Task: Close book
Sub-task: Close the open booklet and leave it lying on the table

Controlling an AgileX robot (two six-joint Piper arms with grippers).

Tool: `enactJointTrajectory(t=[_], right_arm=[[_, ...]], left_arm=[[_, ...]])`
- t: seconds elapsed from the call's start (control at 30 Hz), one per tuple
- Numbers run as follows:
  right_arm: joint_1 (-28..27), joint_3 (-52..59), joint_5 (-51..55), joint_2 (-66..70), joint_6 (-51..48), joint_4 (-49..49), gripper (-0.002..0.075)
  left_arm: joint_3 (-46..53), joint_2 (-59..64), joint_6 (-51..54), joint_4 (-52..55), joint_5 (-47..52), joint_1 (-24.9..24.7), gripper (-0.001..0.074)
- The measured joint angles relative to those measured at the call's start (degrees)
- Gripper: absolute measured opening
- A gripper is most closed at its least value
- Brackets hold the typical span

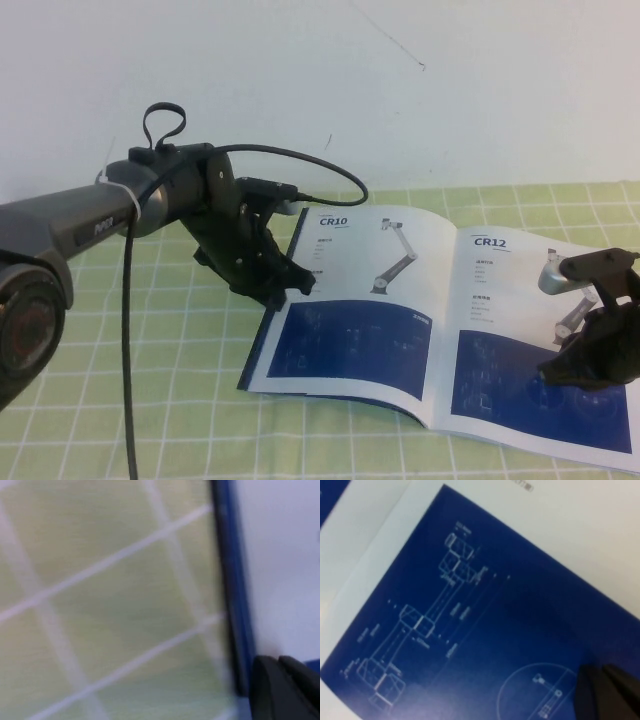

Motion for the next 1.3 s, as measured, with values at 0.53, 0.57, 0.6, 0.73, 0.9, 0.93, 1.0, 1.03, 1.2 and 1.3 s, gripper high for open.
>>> enactJointTrajectory(t=[0.53,0.57,0.6,0.73,0.9,0.93,1.0,1.03,1.2,1.3], right_arm=[[-0.6,-0.8,1.9,0.1,-1.7,0.5,-0.0002],[-0.6,-0.7,1.7,-0.5,-1.9,0.3,-0.0002],[-0.6,-0.6,1.6,-1.3,-2.0,-0.1,-0.0002],[-0.1,1.1,5.0,-7.3,0.4,-5.6,-0.0002],[-0.1,0.5,7.1,-21.7,4.8,-11.7,-0.0002],[-0.1,-0.1,7.6,-24.5,5.1,-12.2,-0.0002],[-0.1,-1.2,8.3,-28.7,5.5,-12.5,-0.0002],[-0.1,-1.6,8.5,-30.4,5.8,-12.6,-0.0002],[-0.1,-2.9,9.3,-31.2,6.4,-12.6,-0.0002],[-0.1,-2.9,10.5,-26.6,7.2,-12.6,-0.0002]], left_arm=[[0.6,1.9,27.1,-46.3,11.2,-3.7,-0.0004],[0.6,1.9,28.6,-48.4,12.1,-3.8,-0.0004],[0.6,1.9,29.7,-49.9,12.8,-4.1,-0.0004],[0.6,1.9,32.3,-53.1,14.7,-4.6,-0.0004],[0.6,1.9,32.8,-53.5,14.8,-4.7,-0.0004],[0.6,1.9,32.8,-53.5,14.8,-4.7,-0.0004],[0.6,1.3,33.0,-53.1,14.1,-4.8,-0.0004],[0.6,0.9,33.2,-52.5,13.7,-4.8,-0.0004],[0.6,-4.0,30.2,-40.9,7.7,-4.5,-0.0004],[0.6,-6.7,23.5,-30.5,4.3,-3.9,-0.0004]])
